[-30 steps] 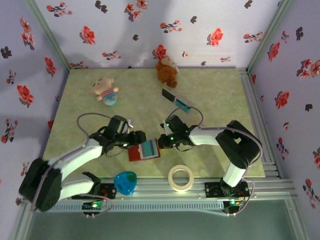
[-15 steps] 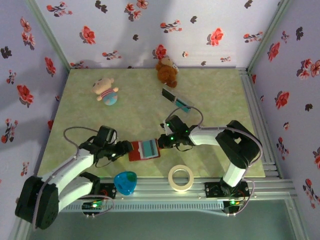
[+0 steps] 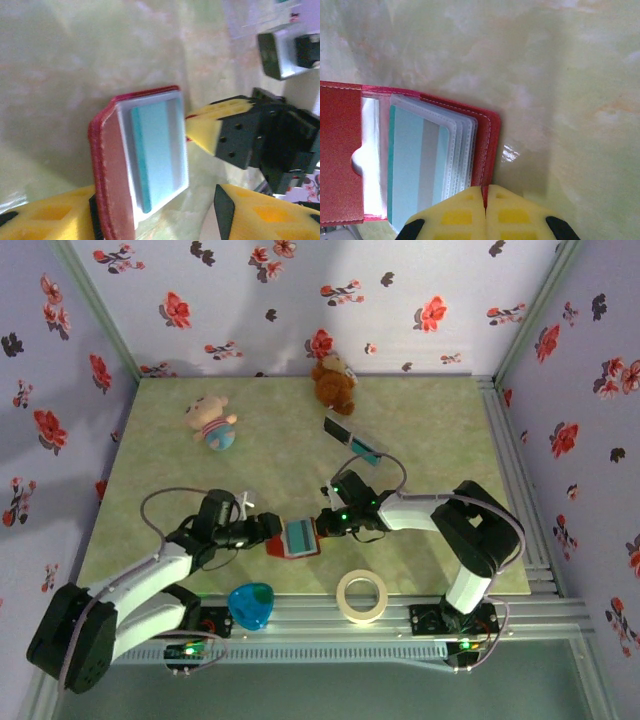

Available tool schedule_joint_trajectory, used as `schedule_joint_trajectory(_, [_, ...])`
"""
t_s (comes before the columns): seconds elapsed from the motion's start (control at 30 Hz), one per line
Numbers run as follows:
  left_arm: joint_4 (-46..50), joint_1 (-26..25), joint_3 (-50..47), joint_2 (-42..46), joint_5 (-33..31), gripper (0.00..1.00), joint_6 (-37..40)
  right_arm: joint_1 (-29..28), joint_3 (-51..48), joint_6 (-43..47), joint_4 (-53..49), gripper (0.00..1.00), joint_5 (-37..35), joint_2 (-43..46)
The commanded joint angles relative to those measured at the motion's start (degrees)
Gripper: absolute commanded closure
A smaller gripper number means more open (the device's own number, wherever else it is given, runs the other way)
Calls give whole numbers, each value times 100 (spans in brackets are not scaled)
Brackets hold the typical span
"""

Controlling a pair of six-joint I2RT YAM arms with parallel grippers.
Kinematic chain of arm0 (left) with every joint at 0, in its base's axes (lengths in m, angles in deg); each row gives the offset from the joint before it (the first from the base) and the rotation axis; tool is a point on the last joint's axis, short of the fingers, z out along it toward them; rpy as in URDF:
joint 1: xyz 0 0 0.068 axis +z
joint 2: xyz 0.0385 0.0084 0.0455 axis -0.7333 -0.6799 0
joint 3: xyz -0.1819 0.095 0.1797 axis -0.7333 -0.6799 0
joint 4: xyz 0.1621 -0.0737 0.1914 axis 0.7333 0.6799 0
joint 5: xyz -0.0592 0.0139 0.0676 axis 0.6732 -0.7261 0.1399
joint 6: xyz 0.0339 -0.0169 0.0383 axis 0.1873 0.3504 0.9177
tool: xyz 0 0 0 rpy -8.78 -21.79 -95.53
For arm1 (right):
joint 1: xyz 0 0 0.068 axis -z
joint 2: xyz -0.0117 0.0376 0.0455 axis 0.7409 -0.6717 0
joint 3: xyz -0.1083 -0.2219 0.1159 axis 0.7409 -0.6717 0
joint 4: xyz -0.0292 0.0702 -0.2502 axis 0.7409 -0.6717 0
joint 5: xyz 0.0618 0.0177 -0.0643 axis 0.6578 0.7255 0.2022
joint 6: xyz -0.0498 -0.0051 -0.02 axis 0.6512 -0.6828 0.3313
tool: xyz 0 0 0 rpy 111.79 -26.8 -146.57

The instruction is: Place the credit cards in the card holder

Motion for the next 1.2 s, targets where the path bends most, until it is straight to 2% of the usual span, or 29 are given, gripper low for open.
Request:
schedule_joint_trajectory(0.0, [-997,-166,-75,-137,244,40,-132,-29,-35,-48,-32,96,100,-69])
schedule_joint_trajectory(0.13, [-1104,-548,274,-508,334,38,91,-30,24,-63,-76,96,164,-130])
schedule_joint_trajectory(0.37, [-1498,-1069,835,-1756,162,39,149,-27,-43,-74,-94,97,44,88])
schedule_joint_trajectory(0.63, [-1837,-1227,832,-2524,-333,48,-173,36,-255,16,-376,98,-216,518])
schedule_joint_trajectory(0.8, [-1763,-1231,585,-2432,-667,57,-333,121,-387,28,-505,95,-244,712])
schedule_joint_trajectory(0.93, [-1485,-1226,573,-2409,-809,69,-313,145,-417,73,-674,85,-363,894])
schedule_joint_trajectory(1.03, [-1418,-1226,584,-2429,-824,72,-317,150,-412,121,-835,84,-448,1013])
schedule_joint_trajectory(1.17, [-1298,-1231,637,-2502,-835,82,-283,152,-397,146,-869,89,-390,1013])
